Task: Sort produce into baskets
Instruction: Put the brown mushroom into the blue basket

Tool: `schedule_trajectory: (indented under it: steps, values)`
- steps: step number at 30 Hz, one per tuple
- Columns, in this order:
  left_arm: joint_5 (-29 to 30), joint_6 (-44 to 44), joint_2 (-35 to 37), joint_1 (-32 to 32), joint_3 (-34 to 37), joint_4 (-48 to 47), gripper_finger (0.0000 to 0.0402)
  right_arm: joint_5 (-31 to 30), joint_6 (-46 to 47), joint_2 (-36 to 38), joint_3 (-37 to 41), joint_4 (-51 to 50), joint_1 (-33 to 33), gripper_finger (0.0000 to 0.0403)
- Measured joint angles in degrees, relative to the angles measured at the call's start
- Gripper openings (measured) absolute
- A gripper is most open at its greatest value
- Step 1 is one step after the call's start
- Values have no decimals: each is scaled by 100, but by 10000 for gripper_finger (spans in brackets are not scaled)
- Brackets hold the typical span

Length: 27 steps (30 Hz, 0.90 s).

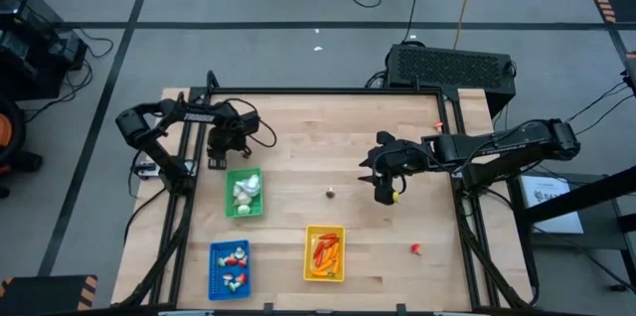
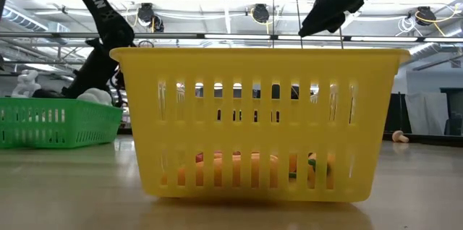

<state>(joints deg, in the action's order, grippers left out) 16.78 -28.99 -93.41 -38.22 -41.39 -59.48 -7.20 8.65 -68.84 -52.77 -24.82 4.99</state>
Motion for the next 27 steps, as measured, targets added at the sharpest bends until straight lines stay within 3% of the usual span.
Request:
schedule_trajectory:
  steps: [4, 13, 20, 27]
  values:
    - [41, -1, 20, 7, 235, 135, 114, 0, 8, 0, 0, 0, 0, 169]
    - [51, 129, 6, 0, 215, 120, 42, 0, 62, 0, 0, 17, 0, 169]
    - [-56, 511, 54, 172, -205, 66, 39, 0, 89, 0, 0, 15, 0, 169]
    - [-470, 808, 625, 550, -678, -283, 39, 0, 59, 0, 0, 15, -1, 169]
